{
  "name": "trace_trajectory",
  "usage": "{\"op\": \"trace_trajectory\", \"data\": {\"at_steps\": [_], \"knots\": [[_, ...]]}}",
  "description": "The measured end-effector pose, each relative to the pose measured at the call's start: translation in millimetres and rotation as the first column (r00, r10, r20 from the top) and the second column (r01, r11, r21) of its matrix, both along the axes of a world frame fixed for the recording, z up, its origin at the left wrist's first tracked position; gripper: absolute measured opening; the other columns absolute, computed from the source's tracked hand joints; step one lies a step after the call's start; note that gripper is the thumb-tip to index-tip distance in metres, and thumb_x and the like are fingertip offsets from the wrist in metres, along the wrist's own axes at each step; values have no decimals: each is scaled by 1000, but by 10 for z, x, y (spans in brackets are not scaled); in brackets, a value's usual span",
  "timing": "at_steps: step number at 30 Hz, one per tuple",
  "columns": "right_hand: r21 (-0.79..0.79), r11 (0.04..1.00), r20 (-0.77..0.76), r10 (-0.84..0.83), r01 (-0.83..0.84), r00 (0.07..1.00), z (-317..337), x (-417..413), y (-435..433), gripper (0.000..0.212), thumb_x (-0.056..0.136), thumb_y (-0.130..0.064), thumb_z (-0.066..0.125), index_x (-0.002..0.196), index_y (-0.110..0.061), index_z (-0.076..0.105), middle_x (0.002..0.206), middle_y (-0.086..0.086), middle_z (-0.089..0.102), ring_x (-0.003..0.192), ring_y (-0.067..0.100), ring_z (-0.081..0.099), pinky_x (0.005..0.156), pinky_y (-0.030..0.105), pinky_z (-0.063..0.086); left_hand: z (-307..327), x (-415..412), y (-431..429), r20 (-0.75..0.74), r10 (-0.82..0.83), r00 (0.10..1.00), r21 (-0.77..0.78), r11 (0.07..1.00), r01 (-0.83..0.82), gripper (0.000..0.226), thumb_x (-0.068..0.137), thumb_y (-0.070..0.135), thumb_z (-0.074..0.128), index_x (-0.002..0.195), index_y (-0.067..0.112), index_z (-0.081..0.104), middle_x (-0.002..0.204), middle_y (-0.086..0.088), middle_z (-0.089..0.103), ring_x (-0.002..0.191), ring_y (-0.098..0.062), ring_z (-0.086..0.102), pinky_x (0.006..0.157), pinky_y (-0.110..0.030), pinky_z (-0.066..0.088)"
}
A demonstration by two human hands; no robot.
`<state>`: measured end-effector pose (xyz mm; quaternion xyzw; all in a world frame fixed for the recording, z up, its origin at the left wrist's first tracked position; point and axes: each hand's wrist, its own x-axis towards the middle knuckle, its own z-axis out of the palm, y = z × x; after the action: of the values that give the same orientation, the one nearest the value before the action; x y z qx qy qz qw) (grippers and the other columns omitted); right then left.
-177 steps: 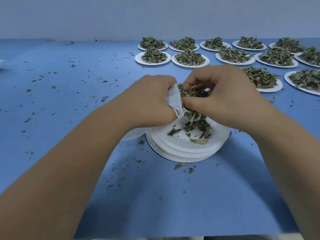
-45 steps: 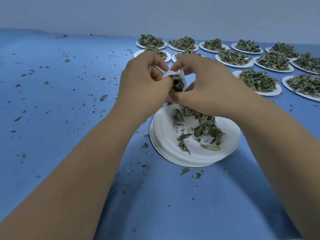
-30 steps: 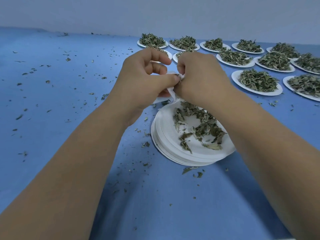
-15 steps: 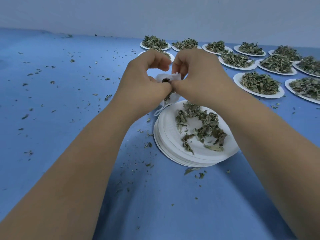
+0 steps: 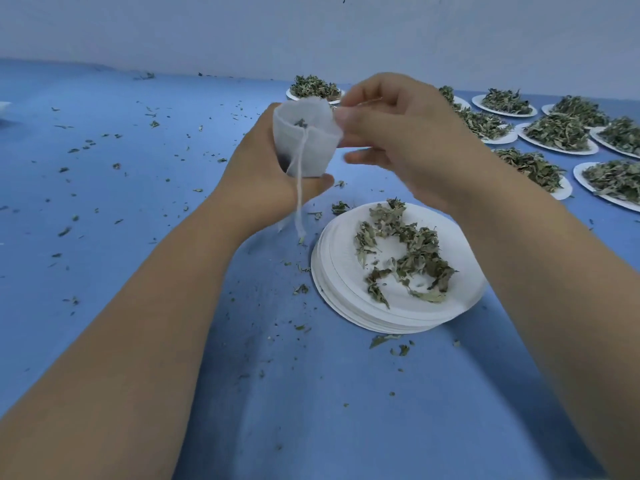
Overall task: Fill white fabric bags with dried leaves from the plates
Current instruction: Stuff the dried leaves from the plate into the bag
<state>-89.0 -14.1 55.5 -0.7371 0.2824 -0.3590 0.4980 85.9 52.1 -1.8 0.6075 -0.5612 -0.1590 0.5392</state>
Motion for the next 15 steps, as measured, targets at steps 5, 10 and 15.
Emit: {"op": "trace_trajectory", "data": {"at_steps": [5, 10, 15], "knots": [[-409, 897, -639, -149, -169, 755, -268, -637, 216, 58, 89, -80, 41, 136, -47, 49, 139, -28, 50, 114, -14, 47, 93, 18, 37, -45, -120, 50, 170, 182, 968, 74, 978, -197, 48, 72, 36, 72, 107, 52, 43, 86, 21, 61, 80, 11, 59, 60, -14, 45], [-406, 845, -781, -122, -348, 613, -502, -640, 392, 83, 87, -83, 34, 155, -34, 33, 162, -11, 28, 150, 5, 21, 126, 40, 11, -245, -460, 30, 388, 125, 913, 81, 982, -169, 33, 78, 38, 60, 103, 27, 41, 76, 6, 51, 67, -10, 50, 54, -31, 39], [-520, 825, -611, -178, -222, 771, -517, -615, 441, 36, 95, -55, 55, 119, -30, 66, 101, -14, 70, 92, 5, 60, 87, 29, 45, -325, -465, 14, 360, 180, 916, 90, 970, -226, 32, 78, 36, 54, 101, 17, 43, 75, 0, 49, 66, -17, 50, 56, -37, 42]]}}
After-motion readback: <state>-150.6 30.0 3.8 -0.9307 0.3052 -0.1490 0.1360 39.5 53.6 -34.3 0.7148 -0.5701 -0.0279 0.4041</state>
